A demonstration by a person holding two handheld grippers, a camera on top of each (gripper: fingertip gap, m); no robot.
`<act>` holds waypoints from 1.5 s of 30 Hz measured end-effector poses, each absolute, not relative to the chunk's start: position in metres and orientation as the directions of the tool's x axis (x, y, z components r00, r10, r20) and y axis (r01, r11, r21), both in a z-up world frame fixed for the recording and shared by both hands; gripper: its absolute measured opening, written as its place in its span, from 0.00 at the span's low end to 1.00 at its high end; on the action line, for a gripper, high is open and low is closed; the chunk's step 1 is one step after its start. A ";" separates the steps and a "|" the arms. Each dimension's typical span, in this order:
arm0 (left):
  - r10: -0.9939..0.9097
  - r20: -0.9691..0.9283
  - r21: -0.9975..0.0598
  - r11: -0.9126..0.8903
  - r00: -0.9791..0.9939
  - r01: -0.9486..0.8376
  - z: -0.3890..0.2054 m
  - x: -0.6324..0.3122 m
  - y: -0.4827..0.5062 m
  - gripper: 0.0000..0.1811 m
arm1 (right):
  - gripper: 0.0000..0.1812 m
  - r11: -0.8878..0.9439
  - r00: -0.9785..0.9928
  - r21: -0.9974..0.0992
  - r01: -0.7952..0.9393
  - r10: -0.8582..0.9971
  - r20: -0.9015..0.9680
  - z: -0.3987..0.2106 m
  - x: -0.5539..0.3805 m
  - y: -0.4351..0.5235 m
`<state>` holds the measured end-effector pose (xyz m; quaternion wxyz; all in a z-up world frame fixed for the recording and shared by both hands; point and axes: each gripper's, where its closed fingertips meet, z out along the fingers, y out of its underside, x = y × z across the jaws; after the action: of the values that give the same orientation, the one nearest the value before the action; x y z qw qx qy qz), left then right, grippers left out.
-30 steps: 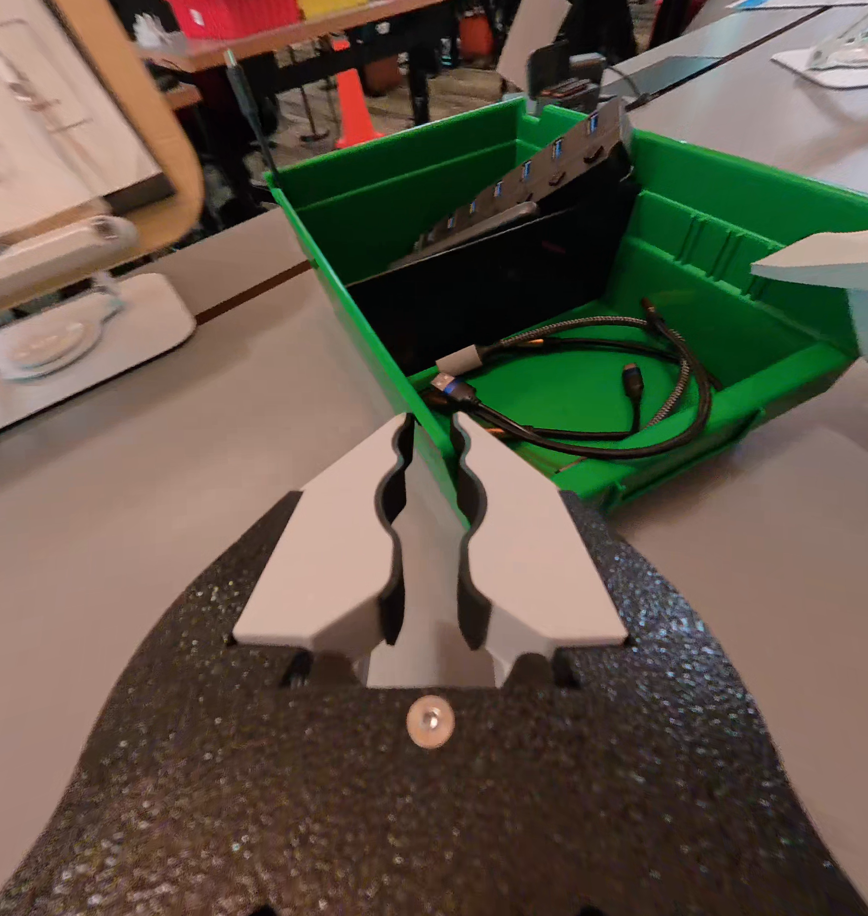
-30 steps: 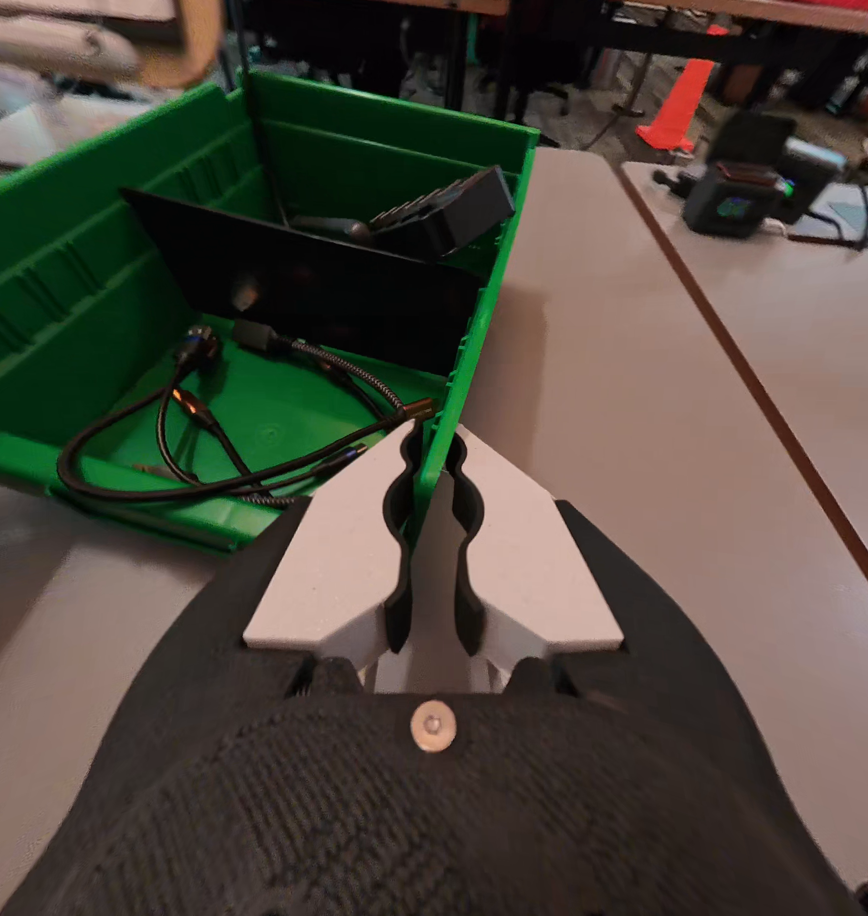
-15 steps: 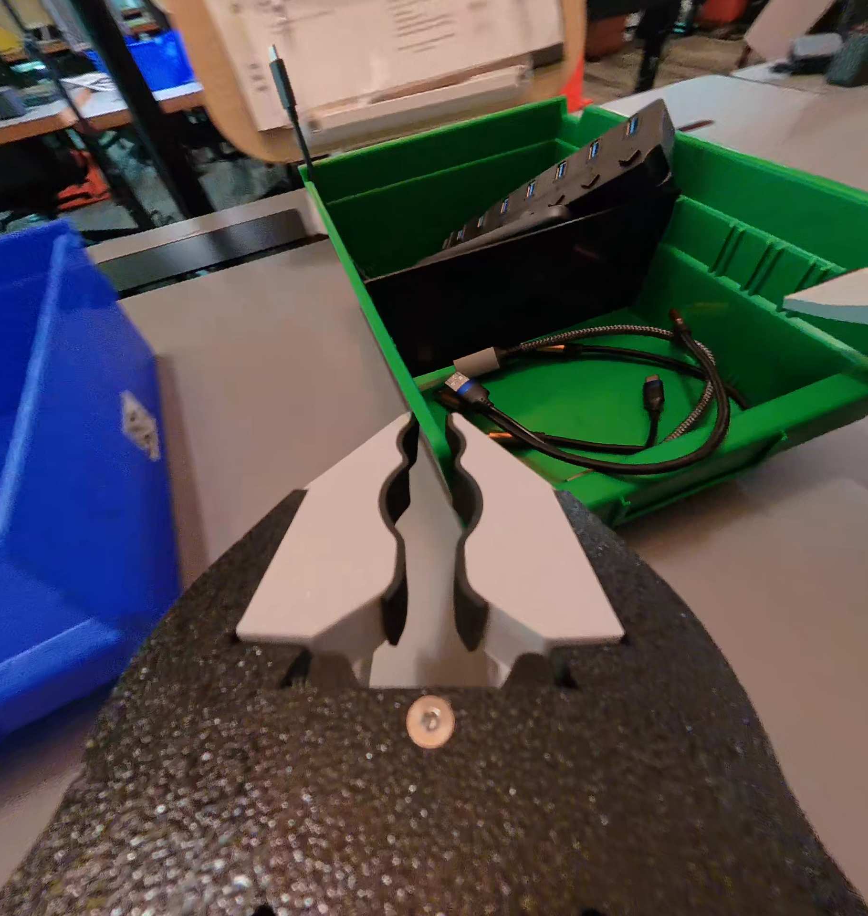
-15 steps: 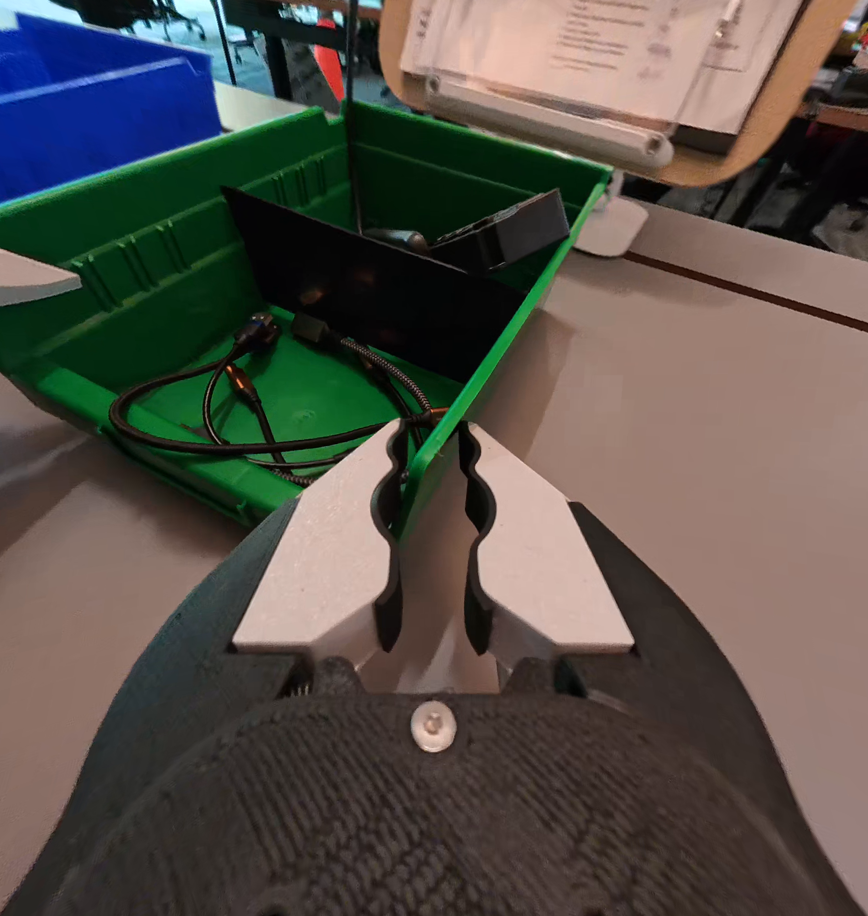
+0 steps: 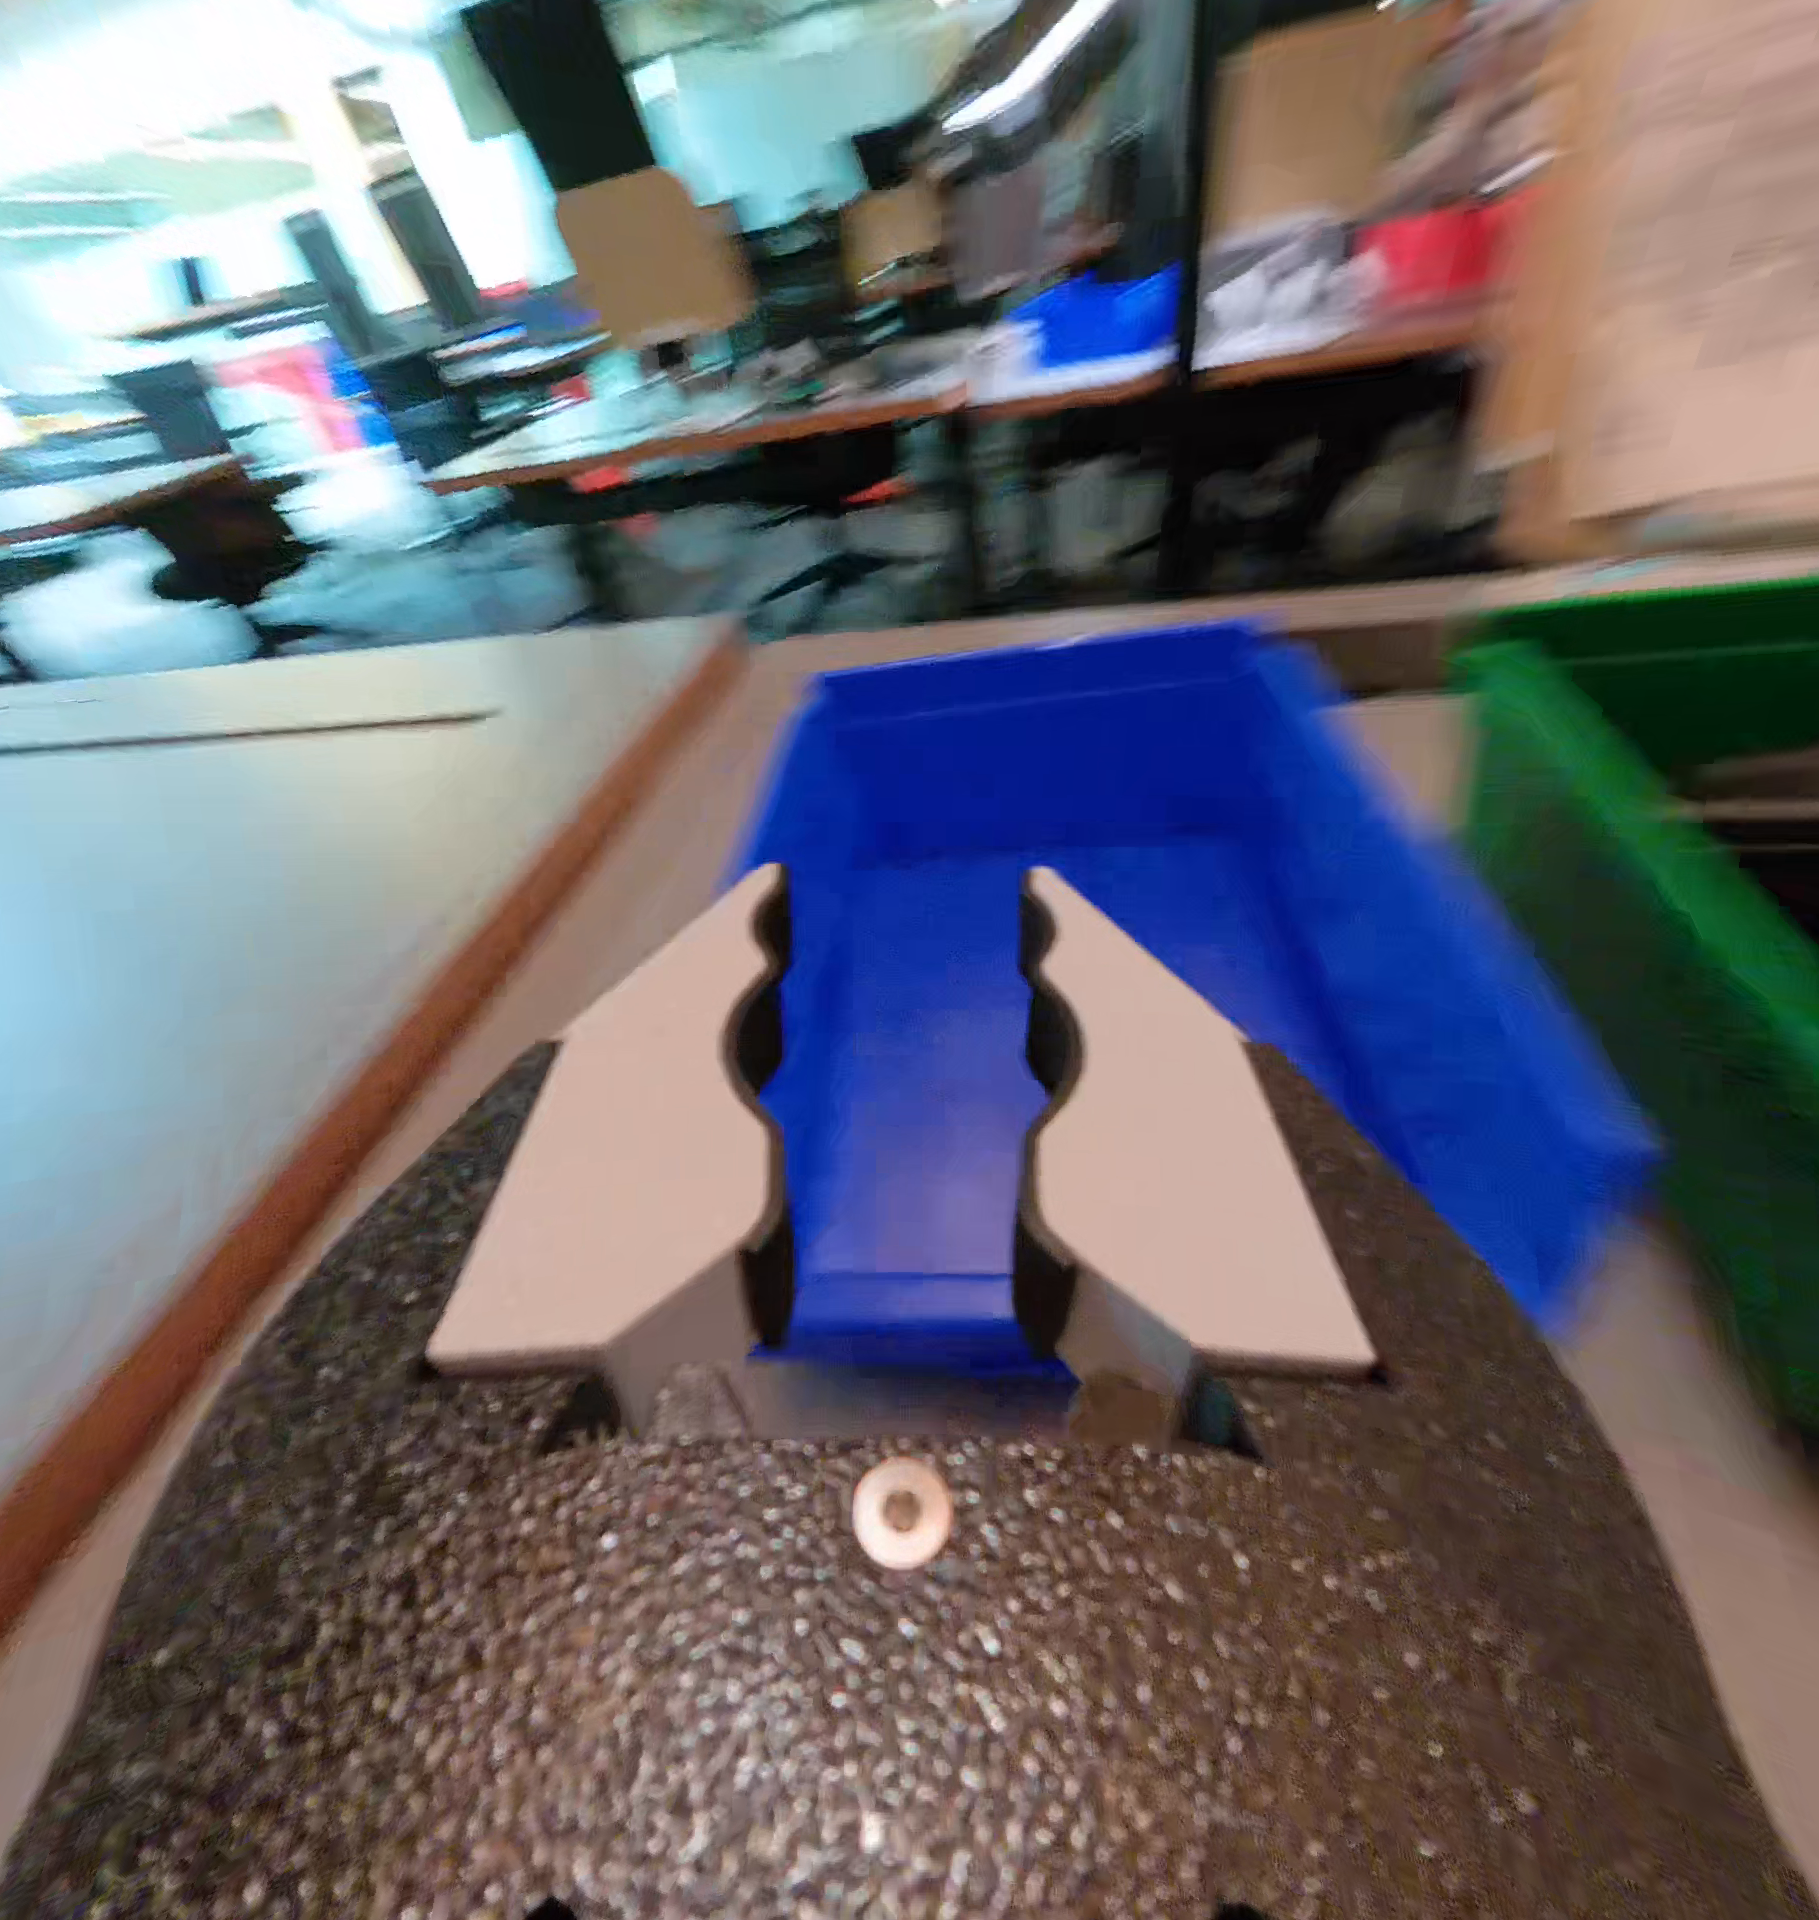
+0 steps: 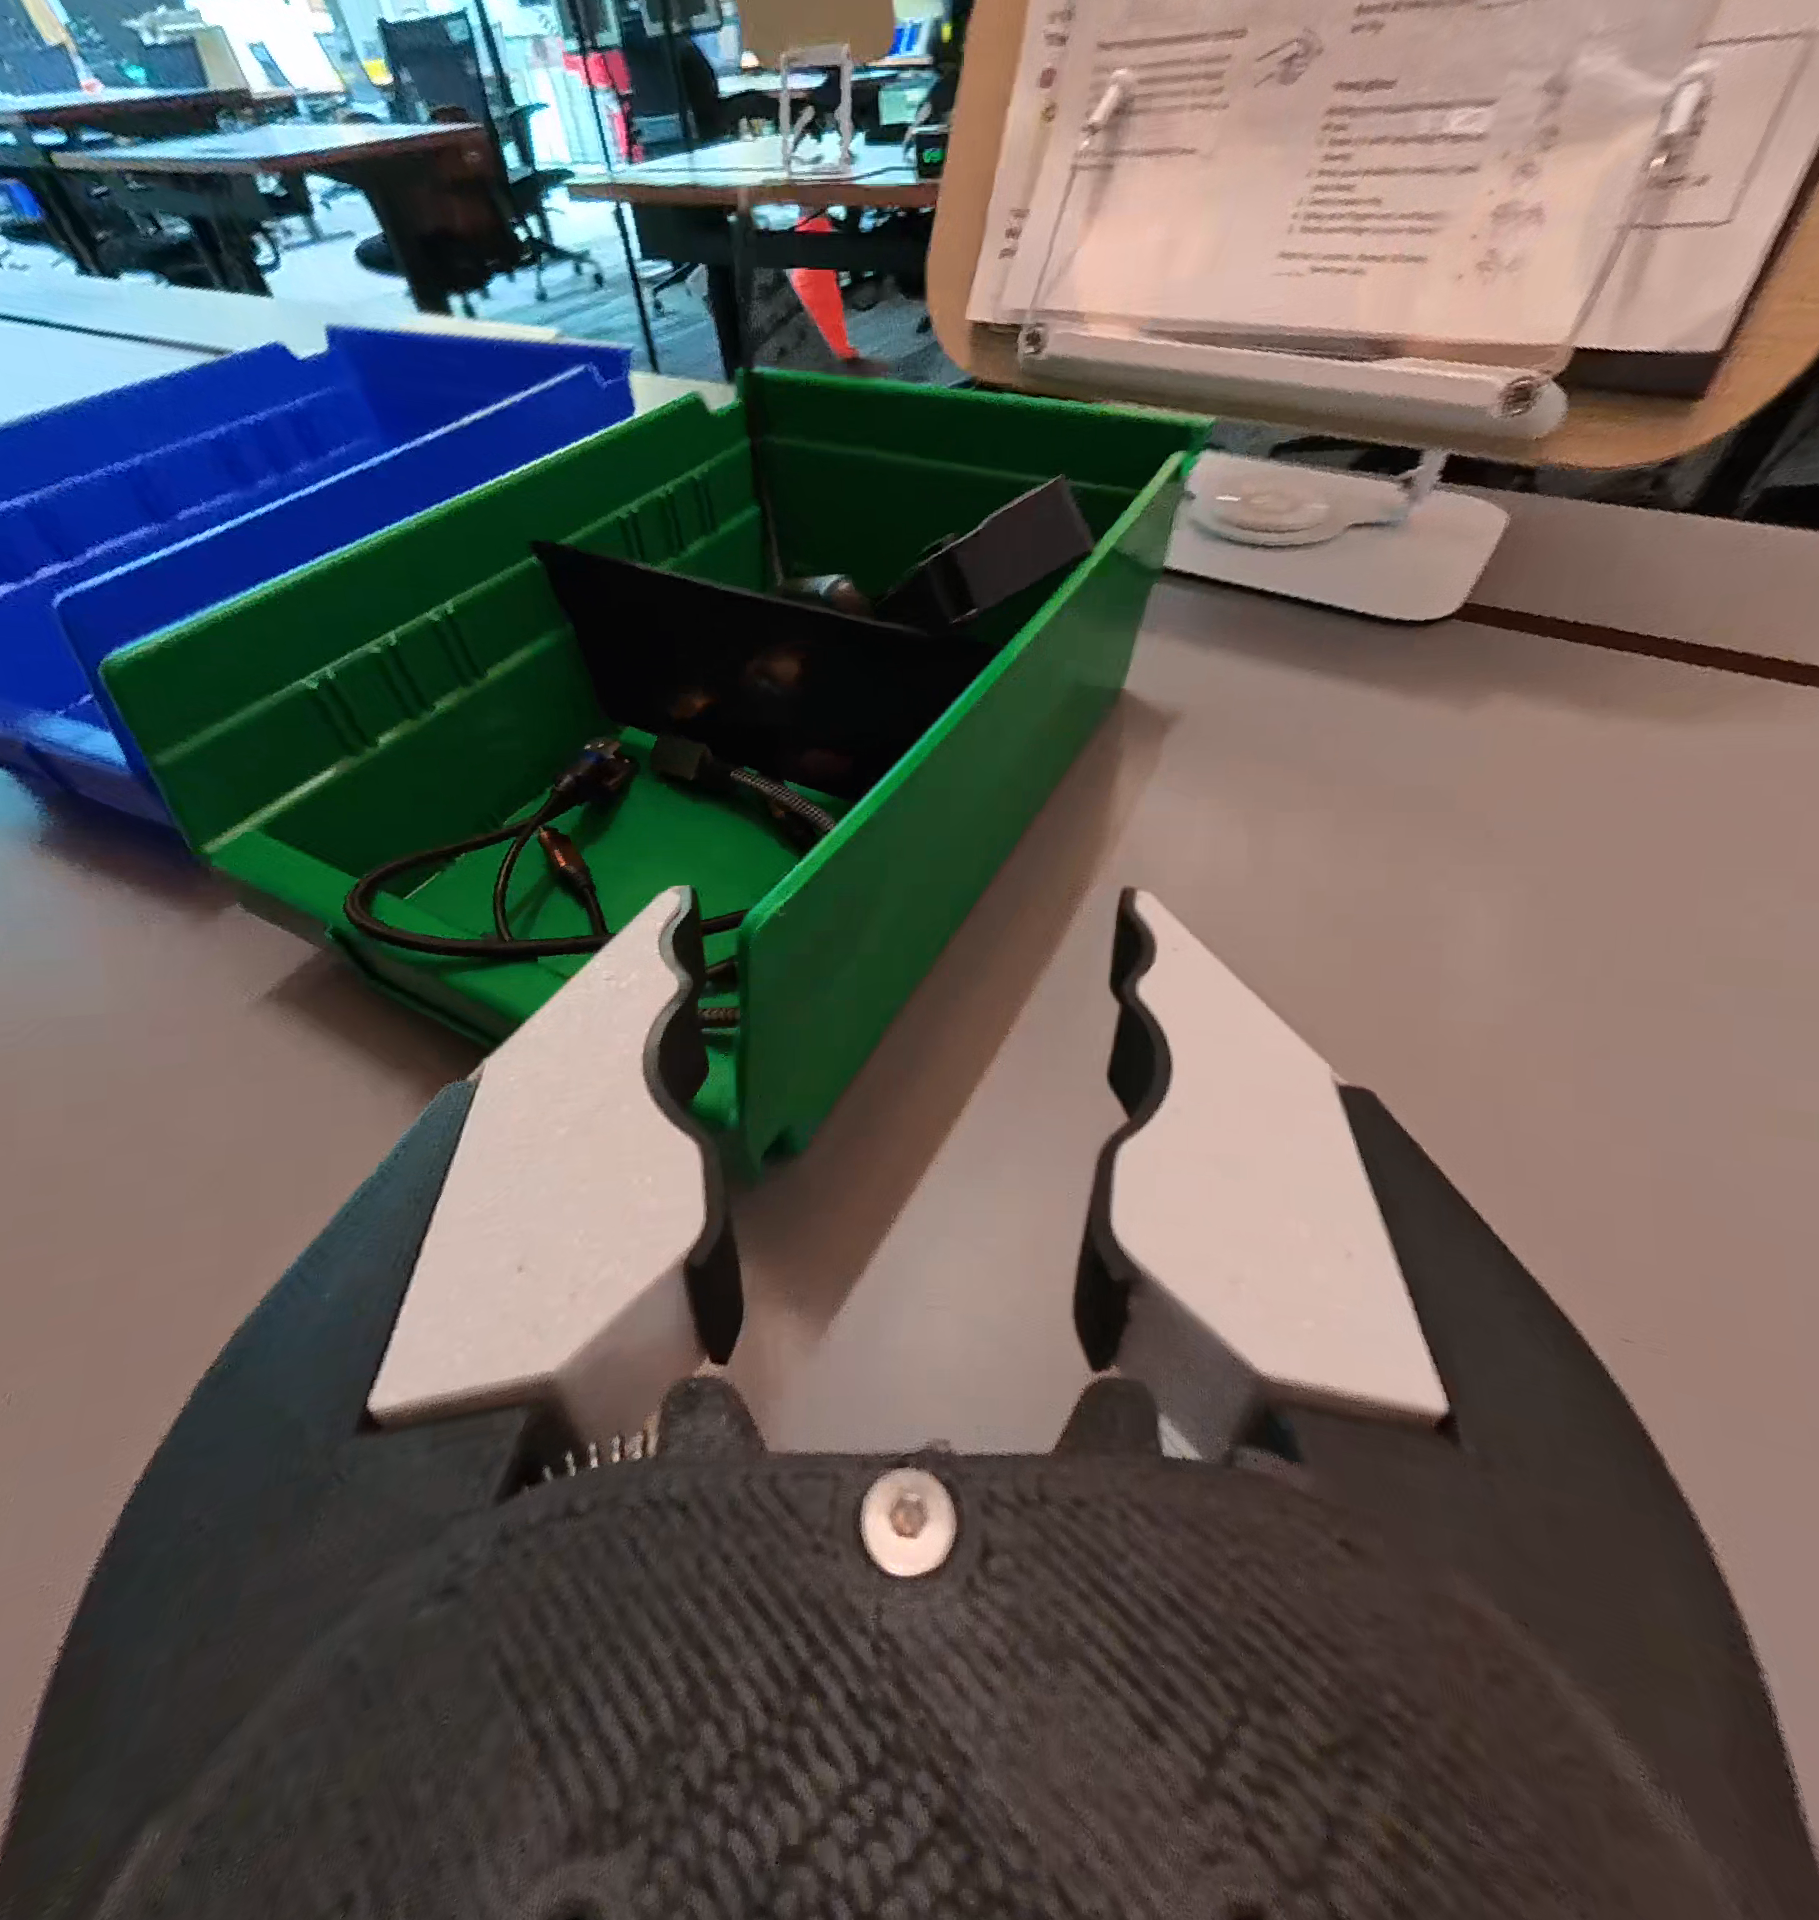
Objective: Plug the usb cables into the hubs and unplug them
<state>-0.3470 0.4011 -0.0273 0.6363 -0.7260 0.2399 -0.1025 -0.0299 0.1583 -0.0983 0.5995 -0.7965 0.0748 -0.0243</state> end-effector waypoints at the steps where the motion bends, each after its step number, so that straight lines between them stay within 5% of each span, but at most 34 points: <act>1: -0.389 -0.204 -0.957 -0.115 0.898 -0.267 -0.035 -0.378 0.424 0.33 | 0.44 -0.259 0.985 -0.962 -0.092 -0.163 -0.051 -0.094 -0.027 0.157; 2: -0.322 -0.235 -0.936 -0.179 0.917 -0.302 -0.049 -0.404 0.443 0.41 | 0.45 -0.247 0.984 -0.965 -0.088 -0.173 -0.045 -0.090 -0.025 0.156; 6: -0.400 -0.111 -0.864 -0.414 0.910 -0.287 -0.121 -0.420 0.467 0.48 | 0.46 -0.250 0.986 -0.967 -0.050 -0.168 -0.007 -0.084 -0.030 0.162; 10: -0.481 0.054 -0.870 -0.453 0.875 -0.195 -0.139 -0.395 0.465 0.31 | 0.47 -0.273 0.993 -0.962 -0.015 -0.119 0.018 -0.087 -0.047 0.173; 11: -0.471 0.040 -0.878 -0.437 0.881 -0.194 -0.138 -0.397 0.468 0.11 | 0.47 -0.280 0.994 -0.960 -0.006 -0.108 0.025 -0.088 -0.051 0.175; 12: -0.459 0.010 -0.889 -0.411 0.888 -0.202 -0.136 -0.399 0.471 0.05 | 0.47 -0.283 0.995 -0.959 0.003 -0.095 0.031 -0.089 -0.056 0.178; 16: -0.444 0.161 -0.915 -0.403 0.881 -0.036 -0.127 -0.389 0.472 0.00 | 0.47 -0.270 0.996 -0.962 0.045 -0.057 0.062 -0.081 -0.069 0.186; 27: -0.436 0.145 -0.988 -0.115 0.888 0.105 -0.018 -0.374 0.436 0.02 | 0.49 -0.069 0.997 -0.994 0.080 0.022 0.078 -0.010 -0.110 0.226; 35: -0.485 0.016 -0.962 0.232 0.874 0.146 0.094 -0.317 0.372 0.02 | 0.48 0.106 0.987 -0.985 -0.140 0.095 -0.130 0.040 -0.136 0.282; 38: -0.498 -0.078 -0.925 0.359 0.864 0.123 0.118 -0.284 0.345 0.01 | 0.27 0.163 0.973 -0.960 -0.227 0.070 -0.218 0.051 -0.125 0.287; 45: -0.403 -0.391 -0.708 0.706 0.828 0.009 0.152 -0.223 0.275 0.00 | 0.02 0.178 0.847 -0.830 -0.528 0.045 -0.529 0.043 -0.053 0.268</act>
<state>-0.2233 0.2753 0.1516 0.8834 -0.3655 0.2693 -0.1165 -0.0529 0.2683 0.0434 0.7417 -0.6112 0.1976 0.1931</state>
